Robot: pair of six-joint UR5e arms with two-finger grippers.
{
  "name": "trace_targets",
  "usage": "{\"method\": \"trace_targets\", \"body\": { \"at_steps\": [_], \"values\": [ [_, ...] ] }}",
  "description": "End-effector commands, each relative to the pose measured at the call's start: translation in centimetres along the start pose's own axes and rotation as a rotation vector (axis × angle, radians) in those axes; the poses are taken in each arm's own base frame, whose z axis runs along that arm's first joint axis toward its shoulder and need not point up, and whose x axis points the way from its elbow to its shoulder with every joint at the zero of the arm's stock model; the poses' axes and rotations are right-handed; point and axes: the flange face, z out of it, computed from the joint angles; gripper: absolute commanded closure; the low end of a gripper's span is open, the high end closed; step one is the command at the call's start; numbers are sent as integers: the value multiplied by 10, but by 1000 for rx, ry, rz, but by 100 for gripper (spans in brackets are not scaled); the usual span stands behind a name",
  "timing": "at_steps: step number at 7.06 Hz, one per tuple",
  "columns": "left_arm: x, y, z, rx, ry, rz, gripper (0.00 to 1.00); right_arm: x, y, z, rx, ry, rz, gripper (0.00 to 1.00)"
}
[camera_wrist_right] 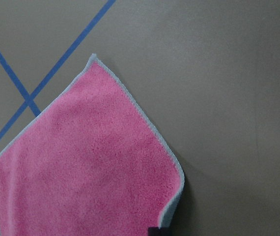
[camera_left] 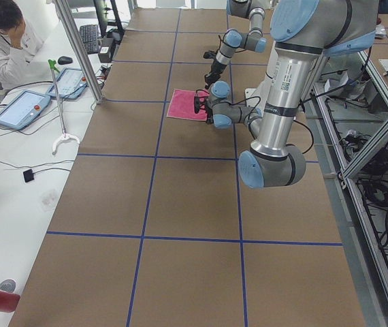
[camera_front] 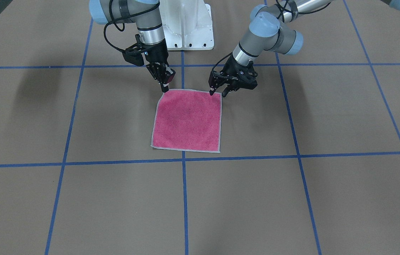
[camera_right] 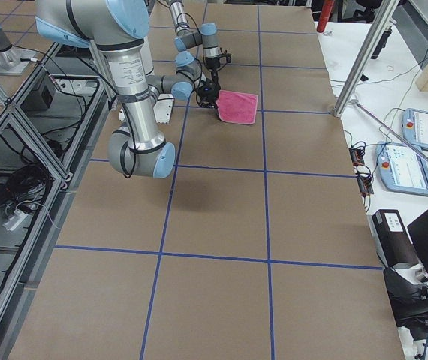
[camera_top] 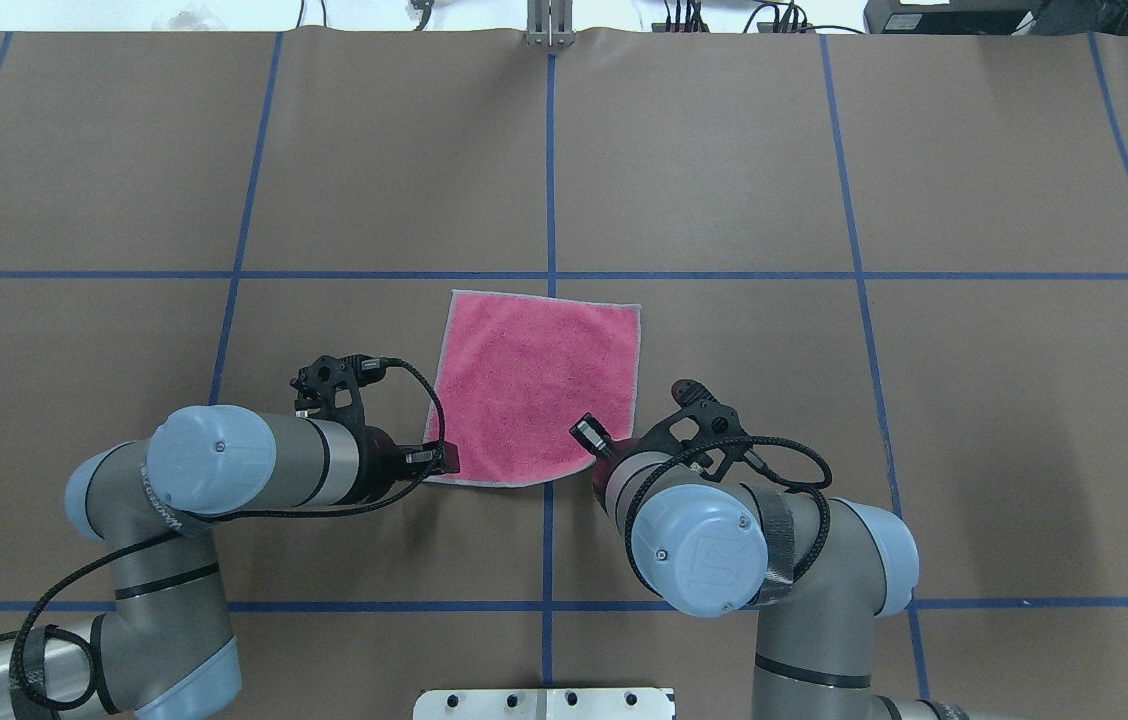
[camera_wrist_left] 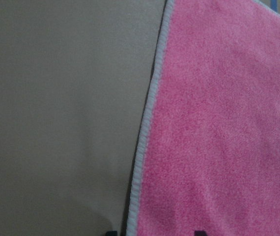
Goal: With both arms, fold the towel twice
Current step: 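Close both grippers on the towel's two near corners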
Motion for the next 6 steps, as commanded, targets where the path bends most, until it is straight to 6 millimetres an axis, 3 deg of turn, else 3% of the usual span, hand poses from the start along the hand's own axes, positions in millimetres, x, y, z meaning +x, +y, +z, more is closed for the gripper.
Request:
{"method": "trace_targets", "body": {
  "at_steps": [1,3,6],
  "values": [
    [5,0,4,-1,2,2,46,0,0,0,0,0,0,100],
    [6,-1,4,0,2,2,52,0,0,0,-1,-1,0,100],
    [5,0,-3,-9,14,10,51,-1,-2,0,1,-2,1,100]
  ]
}}
